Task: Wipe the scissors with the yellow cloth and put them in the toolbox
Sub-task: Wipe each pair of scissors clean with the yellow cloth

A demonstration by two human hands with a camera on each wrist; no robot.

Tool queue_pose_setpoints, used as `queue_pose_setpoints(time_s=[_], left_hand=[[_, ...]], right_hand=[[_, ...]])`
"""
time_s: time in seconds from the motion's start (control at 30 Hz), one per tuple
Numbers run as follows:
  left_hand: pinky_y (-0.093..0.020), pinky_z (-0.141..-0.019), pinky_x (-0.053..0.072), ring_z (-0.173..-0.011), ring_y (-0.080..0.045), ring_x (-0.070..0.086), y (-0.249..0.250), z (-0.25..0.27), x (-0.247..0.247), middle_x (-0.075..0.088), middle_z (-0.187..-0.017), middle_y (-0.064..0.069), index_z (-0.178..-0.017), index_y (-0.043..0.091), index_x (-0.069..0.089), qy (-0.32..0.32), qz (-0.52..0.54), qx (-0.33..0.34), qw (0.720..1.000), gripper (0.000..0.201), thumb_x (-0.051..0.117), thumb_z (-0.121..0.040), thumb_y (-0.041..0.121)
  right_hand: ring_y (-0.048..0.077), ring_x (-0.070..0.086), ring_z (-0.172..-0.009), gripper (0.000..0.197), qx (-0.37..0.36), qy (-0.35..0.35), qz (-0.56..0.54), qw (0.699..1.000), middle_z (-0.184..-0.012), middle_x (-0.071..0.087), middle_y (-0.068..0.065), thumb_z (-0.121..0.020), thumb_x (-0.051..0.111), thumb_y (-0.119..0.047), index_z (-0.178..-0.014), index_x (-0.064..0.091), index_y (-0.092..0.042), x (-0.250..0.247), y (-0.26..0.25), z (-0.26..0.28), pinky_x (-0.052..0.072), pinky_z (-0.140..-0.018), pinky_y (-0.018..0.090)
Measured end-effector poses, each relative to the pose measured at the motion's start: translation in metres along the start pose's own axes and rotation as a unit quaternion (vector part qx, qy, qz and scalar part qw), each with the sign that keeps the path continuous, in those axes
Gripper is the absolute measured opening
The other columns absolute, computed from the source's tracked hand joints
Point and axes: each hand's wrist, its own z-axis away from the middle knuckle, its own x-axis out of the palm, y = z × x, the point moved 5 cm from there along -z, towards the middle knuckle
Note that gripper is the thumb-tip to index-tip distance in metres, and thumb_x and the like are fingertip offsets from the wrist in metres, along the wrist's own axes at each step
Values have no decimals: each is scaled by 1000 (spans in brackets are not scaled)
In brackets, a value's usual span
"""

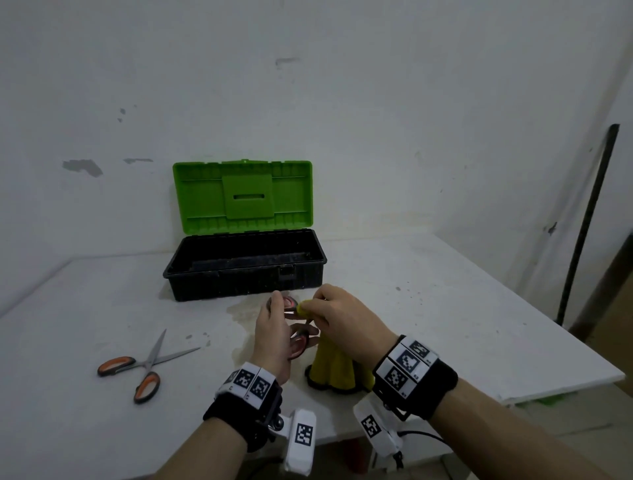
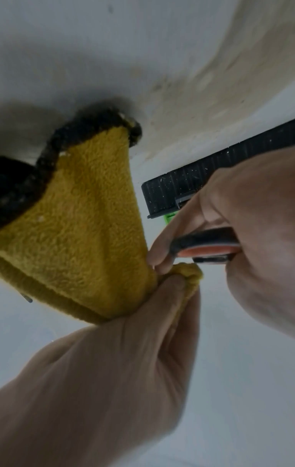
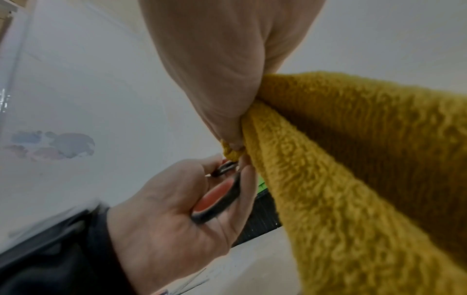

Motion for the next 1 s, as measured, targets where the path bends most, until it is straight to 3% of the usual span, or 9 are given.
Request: queue_pose_setpoints(time_s=[0.1, 0.23, 0.33, 0.47, 0.57, 0.73, 0.8, 0.93, 1.0], left_hand=[[-59, -67, 60, -93, -40, 72, 1, 4, 5, 66, -111, -23, -113, 13, 59, 2, -23, 16, 1000, 44, 40, -103, 51], [-49, -61, 61, -83, -38, 72, 8, 5, 0, 66, -105, -21, -106, 15, 58, 15, -56, 42, 997, 41, 37, -104, 50], [-51, -61, 62, -82, -36, 71, 8, 9, 1, 65, -104, -21, -98, 19, 57, 12, -77, 54, 995, 37, 35, -105, 48], [-46, -60, 60, -91, -38, 70, 6, 8, 3, 64, -107, -22, -106, 16, 58, 9, -68, 57, 996, 40, 37, -104, 49], [-40, -55, 58, -80, -36, 73, 8, 5, -3, 65, -106, -18, -110, 18, 57, 21, -85, 66, 994, 40, 37, -103, 51], [-48, -62, 61, -94, -40, 70, 3, 9, 4, 66, -107, -22, -101, 18, 59, 7, -79, 63, 995, 38, 39, -103, 51], [-45, -60, 60, -89, -37, 71, 4, 8, 2, 66, -106, -21, -106, 17, 58, 12, -85, 64, 994, 40, 38, -103, 51], [-37, -51, 55, -59, -30, 67, 8, 3, -8, 65, -91, -20, -112, 10, 52, 21, -90, 75, 993, 45, 36, -104, 51], [-40, -54, 58, -65, -34, 70, 6, 5, -5, 66, -92, -20, -109, 12, 53, 15, -93, 74, 993, 43, 35, -104, 51]], right_hand=[[25, 53, -76, 21, -18, -17, 4, 1000, -90, 54, 10, -84, 65, -4, -104, 70, -11, 8, -8, 0, 50, -61, 38], [20, 49, -76, 17, -5, -49, 11, 999, -94, 53, 9, -91, 62, -13, -104, 72, -11, 7, -7, 0, 48, -66, 36], [19, 47, -74, 15, -13, -66, 24, 997, -95, 53, 9, -91, 62, -13, -102, 72, -9, 5, -10, -2, 44, -65, 33], [23, 51, -75, 16, -18, -65, 24, 997, -93, 53, 9, -87, 65, -10, -103, 70, -9, 8, -15, -1, 46, -64, 34], [18, 45, -73, 15, 4, -84, 25, 996, -97, 52, 7, -94, 58, -10, -102, 70, -10, 7, -8, -3, 43, -66, 31], [14, 39, -69, 11, -26, -63, 23, 997, -92, 52, 8, -89, 64, -10, -100, 68, -9, 7, -17, -3, 39, -61, 27], [15, 38, -69, 11, -12, -64, 29, 997, -92, 51, 7, -91, 61, -9, -100, 68, -10, 9, -13, -2, 38, -61, 28], [20, 51, -75, 20, 22, -88, 45, 995, -99, 50, 4, -94, 54, -4, -105, 69, -14, 9, 1, -3, 47, -67, 31], [20, 50, -73, 17, 3, -66, 36, 997, -96, 51, 5, -93, 58, -6, -104, 69, -13, 6, -5, -3, 44, -63, 30]])
